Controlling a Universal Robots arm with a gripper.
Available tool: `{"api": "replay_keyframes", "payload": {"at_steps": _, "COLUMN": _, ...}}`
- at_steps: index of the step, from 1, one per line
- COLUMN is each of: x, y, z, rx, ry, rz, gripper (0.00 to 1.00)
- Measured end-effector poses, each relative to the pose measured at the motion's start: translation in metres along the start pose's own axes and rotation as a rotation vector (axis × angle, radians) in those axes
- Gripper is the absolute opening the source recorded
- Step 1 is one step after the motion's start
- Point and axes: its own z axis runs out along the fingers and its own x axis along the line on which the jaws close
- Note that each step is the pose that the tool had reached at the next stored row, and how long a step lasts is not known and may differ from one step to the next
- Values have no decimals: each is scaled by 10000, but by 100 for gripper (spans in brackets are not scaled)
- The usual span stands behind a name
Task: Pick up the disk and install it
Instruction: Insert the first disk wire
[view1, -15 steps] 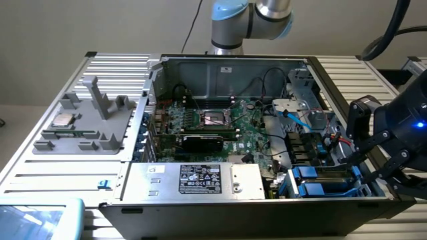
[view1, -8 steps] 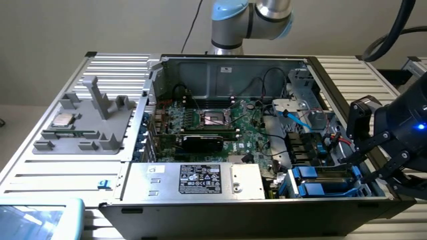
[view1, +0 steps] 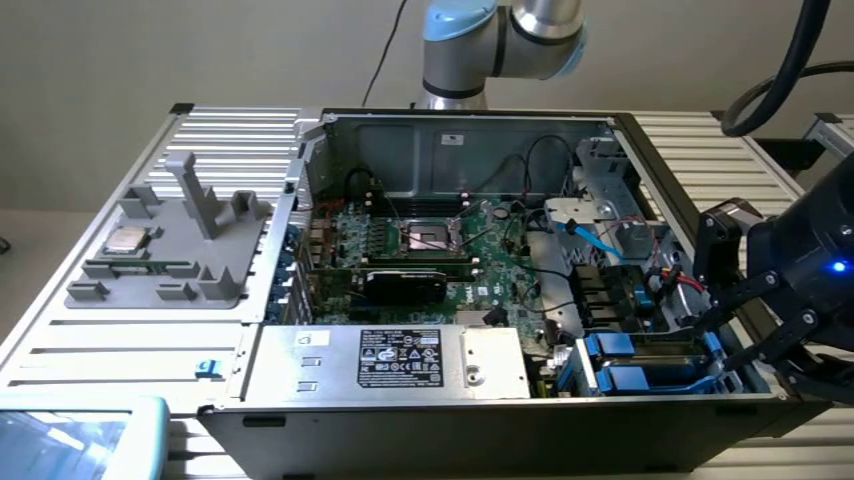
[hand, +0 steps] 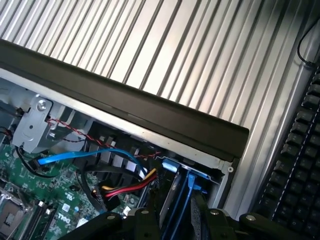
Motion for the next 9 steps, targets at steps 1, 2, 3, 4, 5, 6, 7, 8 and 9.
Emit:
{"api": "replay_keyframes", "payload": {"at_steps": 1, "x": -2, "y": -3, "z": 10, "rx": 2, "ry": 16, "rz": -56, "gripper": 38}}
{"api": "replay_keyframes", "payload": {"at_steps": 2, "x": -5, "y": -5, "z": 20, "rx": 3, "ry": 33, "rz": -113, "gripper": 38}}
{"api": "replay_keyframes", "payload": {"at_steps": 3, "x": -7, "y": -7, "z": 27, "rx": 3, "ry": 52, "rz": -179, "gripper": 38}}
{"api": "replay_keyframes", "payload": {"at_steps": 4, "x": -8, "y": -8, "z": 32, "rx": -6, "ry": 79, "rz": -247, "gripper": 38}}
{"api": "replay_keyframes", "payload": {"at_steps": 5, "x": -9, "y": -9, "z": 37, "rx": -28, "ry": 111, "rz": -316, "gripper": 38}}
{"api": "replay_keyframes", "payload": {"at_steps": 6, "x": -10, "y": -9, "z": 40, "rx": -67, "ry": 141, "rz": -380, "gripper": 38}}
{"api": "replay_keyframes", "payload": {"at_steps": 7, "x": -11, "y": -9, "z": 41, "rx": -103, "ry": 152, "rz": -417, "gripper": 38}}
{"api": "replay_keyframes", "payload": {"at_steps": 8, "x": -11, "y": -9, "z": 42, "rx": -111, "ry": 153, "rz": -426, "gripper": 38}}
{"api": "replay_keyframes", "payload": {"at_steps": 9, "x": -14, "y": -11, "z": 41, "rx": -112, "ry": 153, "rz": -426, "gripper": 38}}
